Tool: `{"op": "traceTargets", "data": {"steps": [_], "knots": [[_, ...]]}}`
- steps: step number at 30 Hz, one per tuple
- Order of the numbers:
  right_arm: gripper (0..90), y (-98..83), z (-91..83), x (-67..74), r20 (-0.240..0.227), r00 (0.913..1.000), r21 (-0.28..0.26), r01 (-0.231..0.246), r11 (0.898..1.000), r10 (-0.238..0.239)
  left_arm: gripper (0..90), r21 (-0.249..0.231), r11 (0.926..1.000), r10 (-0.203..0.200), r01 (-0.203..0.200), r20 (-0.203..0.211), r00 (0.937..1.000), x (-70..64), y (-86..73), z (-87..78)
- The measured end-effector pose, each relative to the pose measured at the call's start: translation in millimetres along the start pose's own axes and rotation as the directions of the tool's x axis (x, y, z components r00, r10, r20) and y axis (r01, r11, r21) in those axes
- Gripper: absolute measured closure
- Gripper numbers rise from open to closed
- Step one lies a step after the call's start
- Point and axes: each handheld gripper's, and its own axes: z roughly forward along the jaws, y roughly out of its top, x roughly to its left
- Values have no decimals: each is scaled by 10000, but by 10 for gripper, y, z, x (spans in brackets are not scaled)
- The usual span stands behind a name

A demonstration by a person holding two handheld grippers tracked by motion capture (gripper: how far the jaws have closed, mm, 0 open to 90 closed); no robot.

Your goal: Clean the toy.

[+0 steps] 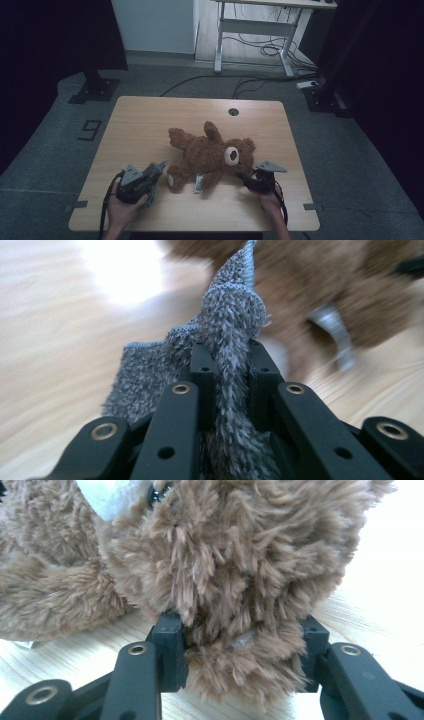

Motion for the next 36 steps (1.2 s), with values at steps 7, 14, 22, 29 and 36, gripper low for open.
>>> {"op": "traceTargets", "data": {"steps": [7,14,22,29,36], "knots": [[542,7,-7,-3,-106,9999,26,-25,10000,25,775,24,9949,1000,-1004,698,9925,-382,295,352],[539,-4,-2,-14,-186,9998,-22,-120,9999,120,776,218,9892,1424,-1451,949,9852,-552,419,626],[540,-10,3,-27,-221,9996,-16,-186,9998,186,778,89,9876,1541,-1564,1235,9803,-612,577,694],[545,-7,-6,-13,-224,9993,-185,-287,9994,283,777,-217,9832,1826,-1814,1503,9716,-858,748,829],[570,-1,-19,-21,-356,9988,-202,-351,9992,343,777,-77,9728,2284,-2315,1957,9537,-1165,875,1101]]}}
